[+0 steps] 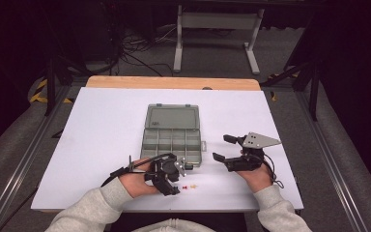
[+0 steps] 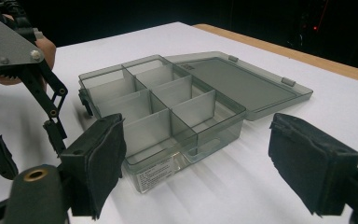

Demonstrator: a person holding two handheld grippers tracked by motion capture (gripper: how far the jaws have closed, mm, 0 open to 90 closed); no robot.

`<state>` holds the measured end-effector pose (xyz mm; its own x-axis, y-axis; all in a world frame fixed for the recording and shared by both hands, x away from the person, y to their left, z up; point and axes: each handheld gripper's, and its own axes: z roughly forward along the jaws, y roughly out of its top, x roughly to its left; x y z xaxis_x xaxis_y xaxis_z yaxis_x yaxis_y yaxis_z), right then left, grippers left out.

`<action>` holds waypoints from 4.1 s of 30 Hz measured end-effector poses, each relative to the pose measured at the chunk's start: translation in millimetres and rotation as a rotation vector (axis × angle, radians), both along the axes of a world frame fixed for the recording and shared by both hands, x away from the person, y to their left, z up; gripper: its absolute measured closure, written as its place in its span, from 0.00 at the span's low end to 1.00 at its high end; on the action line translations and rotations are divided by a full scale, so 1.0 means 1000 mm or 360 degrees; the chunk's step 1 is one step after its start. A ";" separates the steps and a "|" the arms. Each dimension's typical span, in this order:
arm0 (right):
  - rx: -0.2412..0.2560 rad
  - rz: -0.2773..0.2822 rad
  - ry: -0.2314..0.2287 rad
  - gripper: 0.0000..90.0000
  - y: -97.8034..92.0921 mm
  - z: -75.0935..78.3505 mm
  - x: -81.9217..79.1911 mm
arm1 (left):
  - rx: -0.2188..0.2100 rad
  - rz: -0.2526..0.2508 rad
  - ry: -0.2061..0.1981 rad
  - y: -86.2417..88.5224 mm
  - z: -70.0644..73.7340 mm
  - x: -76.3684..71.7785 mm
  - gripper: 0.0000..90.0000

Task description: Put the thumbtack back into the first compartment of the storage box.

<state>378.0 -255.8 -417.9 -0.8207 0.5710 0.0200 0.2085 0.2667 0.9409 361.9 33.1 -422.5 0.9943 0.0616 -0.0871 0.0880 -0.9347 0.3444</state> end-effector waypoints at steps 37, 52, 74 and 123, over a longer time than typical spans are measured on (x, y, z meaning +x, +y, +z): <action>0.0004 0.0004 0.0012 0.21 0.000 -0.002 0.001 | 0.0027 0.0032 -0.0100 0.002 0.011 -0.001 0.94; -0.0001 0.0002 0.0012 0.21 -0.001 -0.002 0.001 | -0.0042 0.0066 -0.0114 0.019 0.039 0.007 0.94; -0.0010 -0.0004 0.0006 0.21 -0.001 -0.003 0.001 | -0.0137 0.0281 -0.0233 0.050 0.070 0.031 0.94; 0.0005 -0.0013 -0.0024 0.16 -0.001 -0.004 0.002 | -0.0139 0.0630 -0.0130 0.077 0.071 0.108 0.94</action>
<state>379.8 -256.3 -422.2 -0.8162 0.5777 0.0094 0.1963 0.2619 0.9449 469.7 110.5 -351.3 0.8991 0.4367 -0.0307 0.4042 -0.8011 0.4414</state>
